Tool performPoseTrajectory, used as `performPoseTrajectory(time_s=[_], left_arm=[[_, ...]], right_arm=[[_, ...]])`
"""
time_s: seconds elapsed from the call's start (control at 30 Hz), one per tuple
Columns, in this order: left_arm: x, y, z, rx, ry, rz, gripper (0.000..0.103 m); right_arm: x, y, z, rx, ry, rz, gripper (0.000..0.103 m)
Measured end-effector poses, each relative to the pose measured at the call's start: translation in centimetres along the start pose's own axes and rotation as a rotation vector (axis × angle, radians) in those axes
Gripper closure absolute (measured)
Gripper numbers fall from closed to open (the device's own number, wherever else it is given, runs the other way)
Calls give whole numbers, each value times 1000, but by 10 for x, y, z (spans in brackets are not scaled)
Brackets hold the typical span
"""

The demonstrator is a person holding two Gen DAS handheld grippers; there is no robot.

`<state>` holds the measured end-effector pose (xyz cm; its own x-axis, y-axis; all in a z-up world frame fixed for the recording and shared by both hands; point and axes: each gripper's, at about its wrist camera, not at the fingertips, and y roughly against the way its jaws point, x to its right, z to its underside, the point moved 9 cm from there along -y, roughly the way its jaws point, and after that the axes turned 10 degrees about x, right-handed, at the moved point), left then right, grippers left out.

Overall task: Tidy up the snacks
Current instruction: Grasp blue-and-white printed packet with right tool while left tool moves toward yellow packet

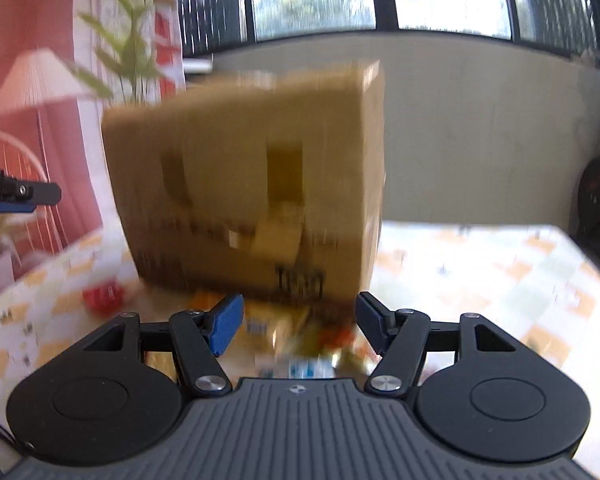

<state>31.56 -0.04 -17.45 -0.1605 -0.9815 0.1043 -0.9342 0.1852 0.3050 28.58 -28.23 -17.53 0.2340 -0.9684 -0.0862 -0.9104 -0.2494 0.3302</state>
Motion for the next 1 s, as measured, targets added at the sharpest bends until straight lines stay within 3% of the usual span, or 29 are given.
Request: performPoseTrajectory(time_s=[0.3,0.33,0.6,0.87,0.9,0.93,1.0], left_arm=[[23,-8,69,-135,-13,48,27],[24,-9,75,-148,-15,51,27],[41,-12,118,-266,-83,85,36],[50,-18,130,-286,-145,74,39],[50,-17,130,-281,-145,75,46],[50,-16,129,-279,-150,80,60],[50,-16,128,-276,-163,76,62]], right_arm=[[6,-14,42,-117,-26,18,41],[5,-14,43,-115,-26,9,47],[-7,-12,42,-91,58,-6,51],[-2,-13,41,-92,22,-11,51],[-2,-13,41,-92,22,-11,51],[-2,-13,41,-92,19,-12,51],[-3,-13,41,-93,16,-11,51]])
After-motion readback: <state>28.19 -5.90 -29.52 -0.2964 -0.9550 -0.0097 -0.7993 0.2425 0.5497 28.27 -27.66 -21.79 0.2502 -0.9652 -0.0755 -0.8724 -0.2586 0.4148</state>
